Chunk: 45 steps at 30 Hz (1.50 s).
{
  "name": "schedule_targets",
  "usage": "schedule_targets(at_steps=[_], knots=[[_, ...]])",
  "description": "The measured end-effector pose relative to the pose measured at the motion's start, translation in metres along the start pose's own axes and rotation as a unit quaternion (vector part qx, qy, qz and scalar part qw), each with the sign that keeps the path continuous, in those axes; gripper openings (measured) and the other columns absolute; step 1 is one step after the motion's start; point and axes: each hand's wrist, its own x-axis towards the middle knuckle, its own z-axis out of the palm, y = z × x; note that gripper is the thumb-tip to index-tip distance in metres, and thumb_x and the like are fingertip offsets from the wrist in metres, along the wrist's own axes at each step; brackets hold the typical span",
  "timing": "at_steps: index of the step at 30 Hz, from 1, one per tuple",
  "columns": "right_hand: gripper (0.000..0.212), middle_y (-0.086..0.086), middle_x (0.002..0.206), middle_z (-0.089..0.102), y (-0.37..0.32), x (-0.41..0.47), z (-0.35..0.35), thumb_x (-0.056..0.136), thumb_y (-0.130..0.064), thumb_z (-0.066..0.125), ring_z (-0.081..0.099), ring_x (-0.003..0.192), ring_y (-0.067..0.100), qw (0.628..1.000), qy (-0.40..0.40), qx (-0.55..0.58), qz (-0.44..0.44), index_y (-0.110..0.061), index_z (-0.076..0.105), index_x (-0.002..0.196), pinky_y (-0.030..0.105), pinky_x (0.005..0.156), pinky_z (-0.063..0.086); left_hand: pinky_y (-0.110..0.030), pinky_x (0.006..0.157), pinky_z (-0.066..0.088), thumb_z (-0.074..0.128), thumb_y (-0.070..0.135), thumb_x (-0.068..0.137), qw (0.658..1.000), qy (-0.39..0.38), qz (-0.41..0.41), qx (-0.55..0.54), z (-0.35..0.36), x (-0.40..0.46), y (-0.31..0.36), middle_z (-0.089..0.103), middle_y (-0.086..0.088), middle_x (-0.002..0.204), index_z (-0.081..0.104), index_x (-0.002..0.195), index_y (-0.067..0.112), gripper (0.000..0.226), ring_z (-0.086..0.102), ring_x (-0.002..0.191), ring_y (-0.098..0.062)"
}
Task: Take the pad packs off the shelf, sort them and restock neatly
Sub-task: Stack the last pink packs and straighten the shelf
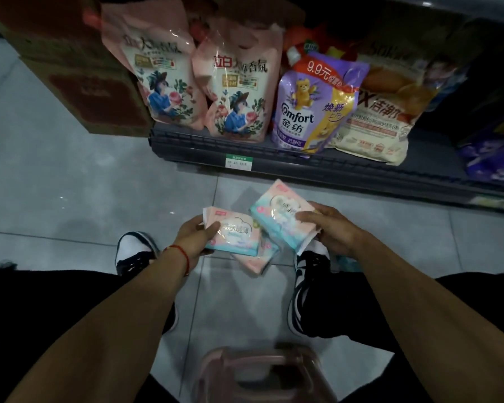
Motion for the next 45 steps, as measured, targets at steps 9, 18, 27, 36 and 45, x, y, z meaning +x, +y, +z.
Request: schedule_targets(at_steps=[9,18,27,36,45], knots=[[0.055,0.015,0.118,0.074,0.007,0.010,-0.012,0.072,-0.029,0.086,0.073,0.103,0.029,0.972,0.115,0.197,-0.065,-0.008,0.069,0.120,0.044,0.087,0.060,-0.032,0.067,0.056,0.069,0.020,0.096,0.994,0.099,0.021,-0.051,0.020,0.036,0.025,0.068,-0.009,0.114,0.059,0.116,0.019,0.023,0.068,0.087,-0.023],[0.074,0.023,0.130,0.067,0.018,0.025,0.001,0.073,-0.019,0.085,0.062,0.124,0.041,0.973,0.087,0.214,-0.030,0.002,0.057,0.138,0.063,0.104,0.049,-0.034,0.067,0.059,0.069,0.010,0.095,0.998,0.052,-0.038,0.014,0.035,0.047,0.014,0.070,-0.009,0.118,0.064,0.127,0.011,0.033,0.067,0.090,-0.026],[0.032,0.009,0.108,0.078,0.020,0.044,0.026,0.082,-0.012,0.083,0.074,0.097,0.025,0.994,0.059,-0.065,-0.058,-0.018,0.075,0.112,0.034,0.082,0.061,-0.041,0.066,0.061,0.057,0.006,0.099,0.988,-0.096,-0.113,-0.045,0.029,0.030,0.011,0.075,-0.006,0.106,0.067,0.123,0.024,0.032,0.072,0.087,-0.026],[0.039,0.002,0.098,0.079,0.033,0.055,0.087,0.077,-0.045,0.082,0.076,0.094,0.024,0.993,0.058,-0.097,-0.013,-0.017,0.071,0.102,0.050,0.093,0.059,-0.035,0.068,0.058,0.049,0.044,0.103,0.973,-0.071,-0.140,-0.169,0.002,0.006,-0.006,0.069,-0.011,0.122,0.066,0.124,0.019,0.037,0.072,0.087,-0.026],[0.047,0.001,0.106,0.077,0.021,0.070,0.097,0.091,-0.064,0.062,0.073,0.098,0.024,0.977,0.057,-0.202,-0.018,-0.021,0.072,0.108,0.045,0.091,0.060,-0.054,0.074,0.059,0.084,0.023,0.072,0.987,-0.013,-0.105,-0.121,-0.033,0.002,-0.010,0.065,-0.012,0.132,0.045,0.145,0.034,0.083,0.071,0.104,-0.038]])
